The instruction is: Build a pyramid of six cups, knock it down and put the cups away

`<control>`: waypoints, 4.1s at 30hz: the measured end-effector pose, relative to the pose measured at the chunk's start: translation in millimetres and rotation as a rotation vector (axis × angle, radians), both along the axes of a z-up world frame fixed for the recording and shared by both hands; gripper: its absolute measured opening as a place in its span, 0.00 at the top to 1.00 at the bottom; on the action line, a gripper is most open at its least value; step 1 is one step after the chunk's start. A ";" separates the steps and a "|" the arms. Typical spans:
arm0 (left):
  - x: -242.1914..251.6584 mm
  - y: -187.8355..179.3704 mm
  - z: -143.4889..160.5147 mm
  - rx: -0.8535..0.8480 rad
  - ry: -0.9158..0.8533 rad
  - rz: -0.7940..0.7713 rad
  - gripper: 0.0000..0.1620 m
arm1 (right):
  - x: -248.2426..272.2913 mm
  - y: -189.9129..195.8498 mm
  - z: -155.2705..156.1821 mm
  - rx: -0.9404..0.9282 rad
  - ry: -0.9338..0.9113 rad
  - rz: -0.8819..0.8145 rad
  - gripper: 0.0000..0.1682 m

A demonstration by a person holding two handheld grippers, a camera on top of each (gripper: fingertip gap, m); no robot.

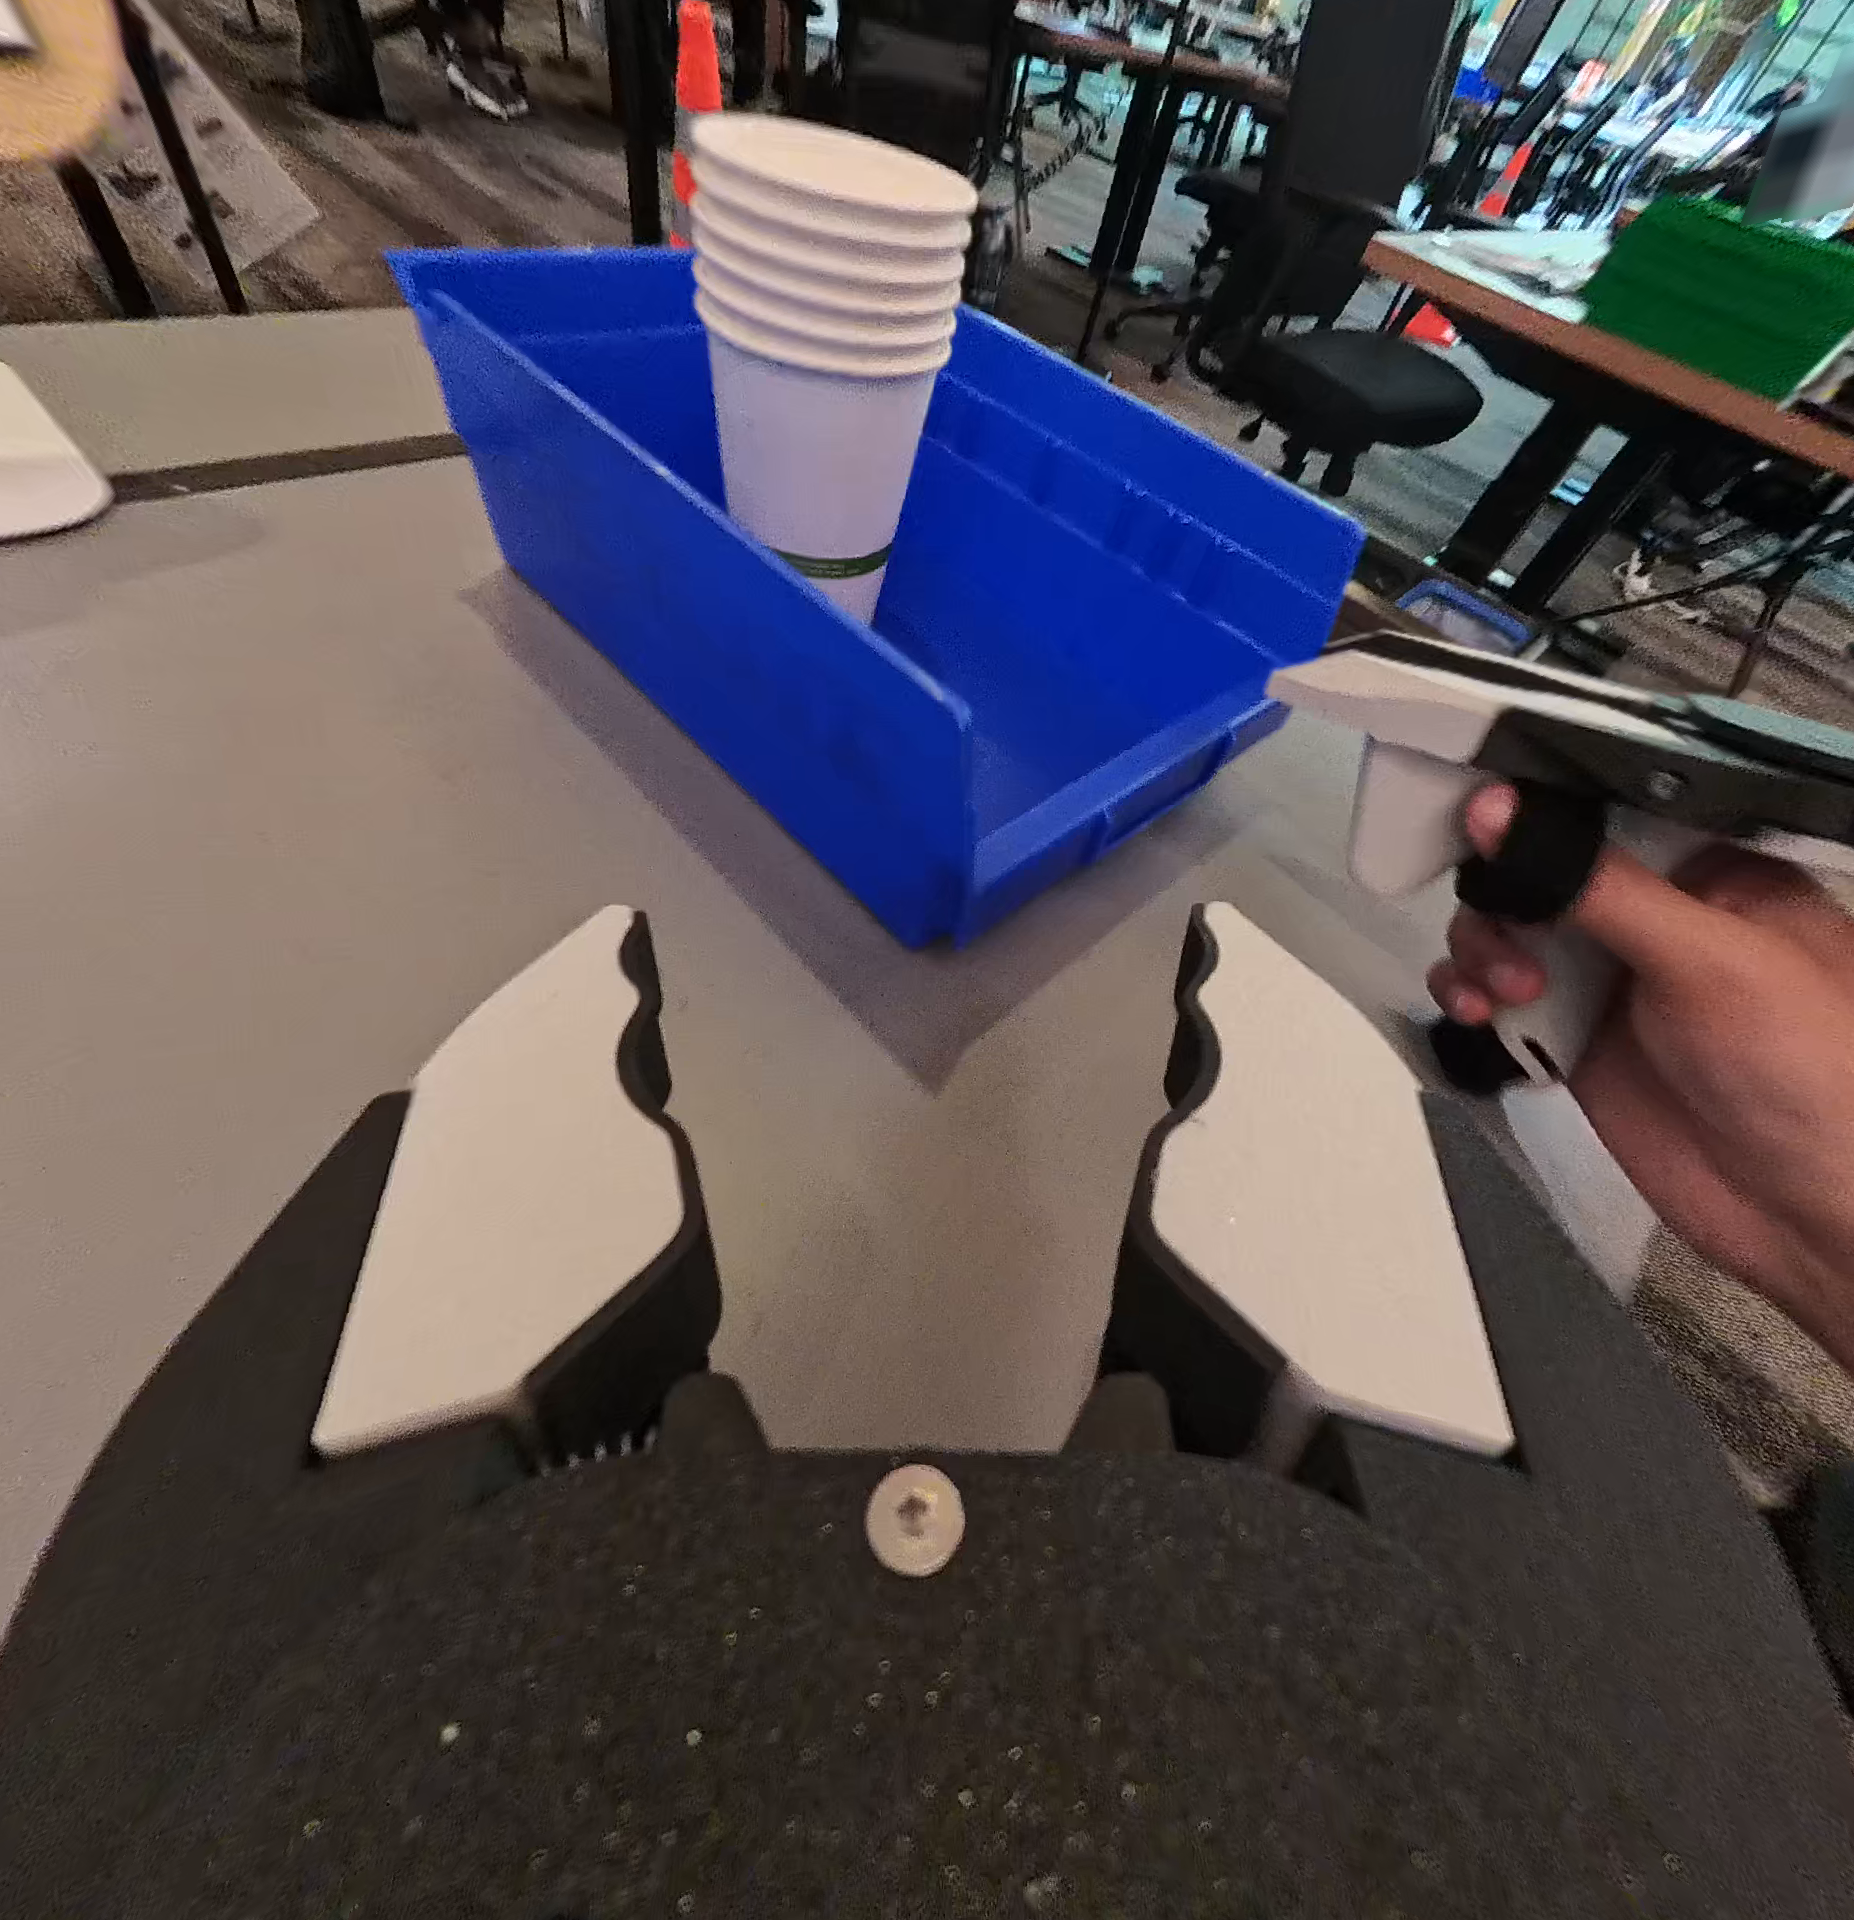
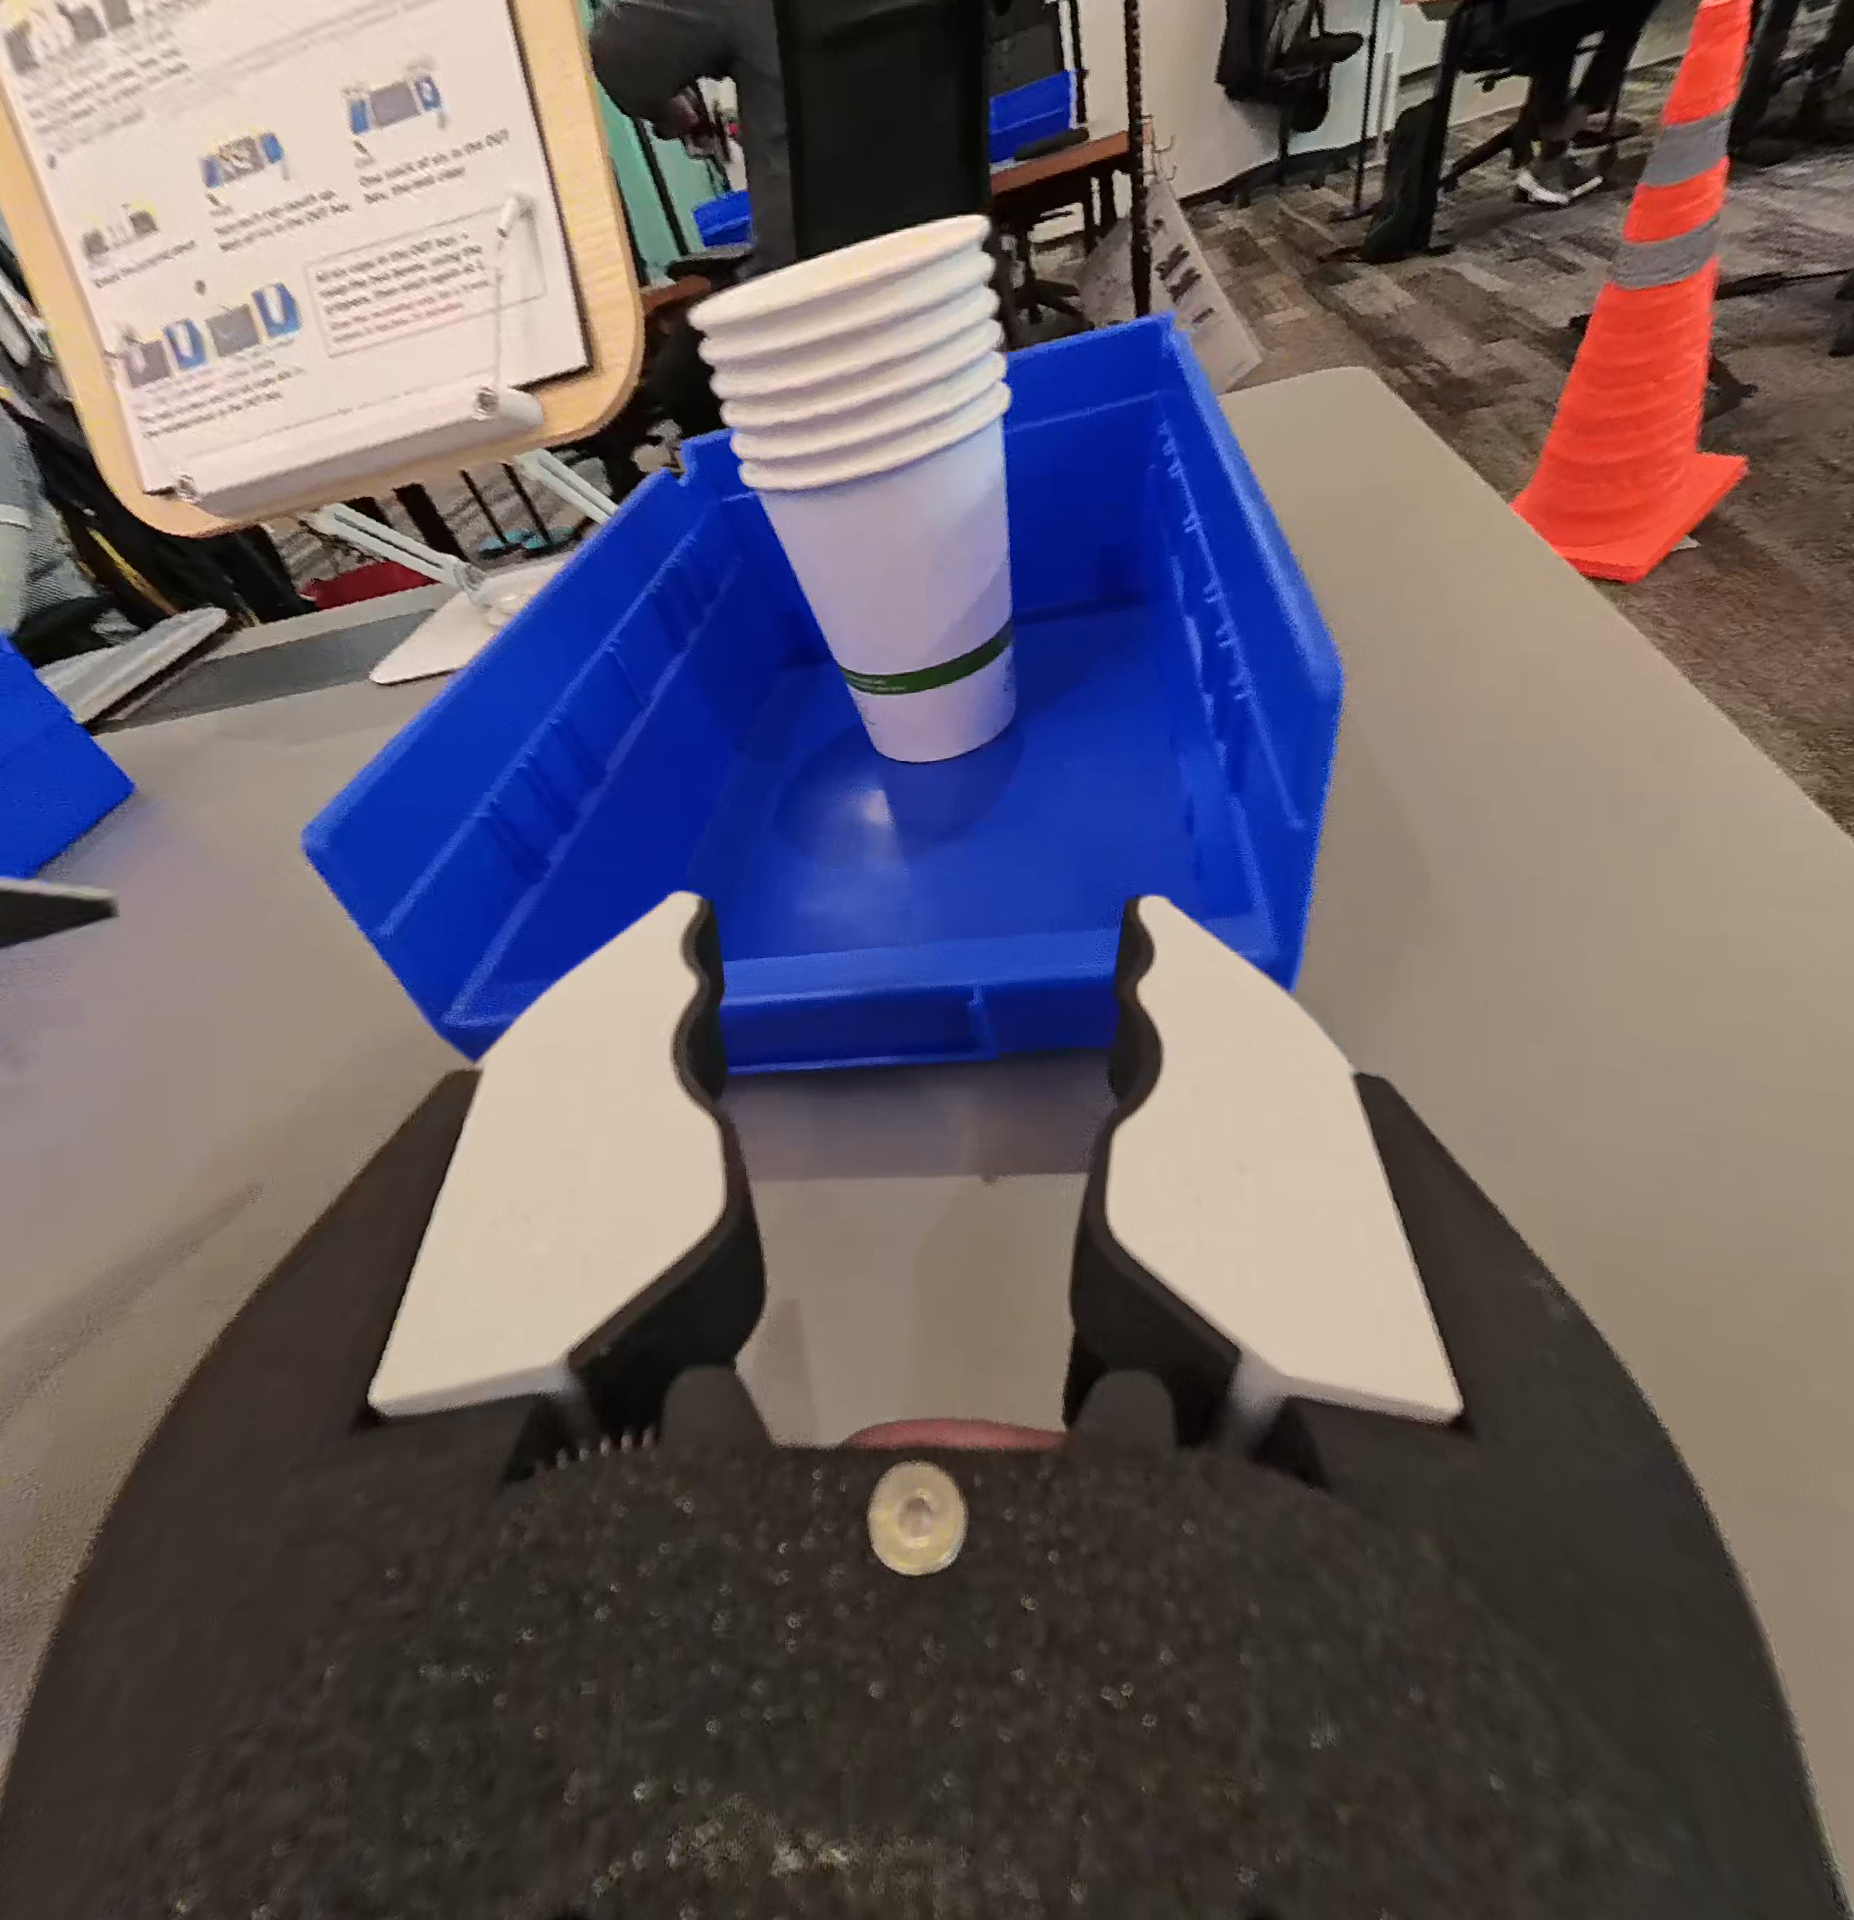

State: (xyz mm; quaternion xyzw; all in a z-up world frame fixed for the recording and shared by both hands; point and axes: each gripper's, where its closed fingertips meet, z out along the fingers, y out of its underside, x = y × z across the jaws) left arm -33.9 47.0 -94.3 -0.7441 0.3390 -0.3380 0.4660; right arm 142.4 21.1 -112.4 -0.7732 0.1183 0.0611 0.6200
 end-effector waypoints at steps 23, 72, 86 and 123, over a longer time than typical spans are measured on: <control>32.0 68.2 -42.5 -0.166 0.178 0.357 0.96 | 18.4 19.3 -22.0 -0.163 0.026 -0.242 0.76; -482.7 83.7 18.2 -0.051 0.188 0.713 0.46 | -250.6 -2.4 22.4 0.153 -0.171 0.495 0.63; -548.4 172.0 -43.6 -0.287 0.139 0.804 0.97 | -298.7 -8.1 10.3 0.089 -0.233 0.536 0.64; -298.2 14.6 164.9 0.351 -0.014 0.715 0.98 | -276.8 3.2 211.8 0.319 -0.374 0.066 0.98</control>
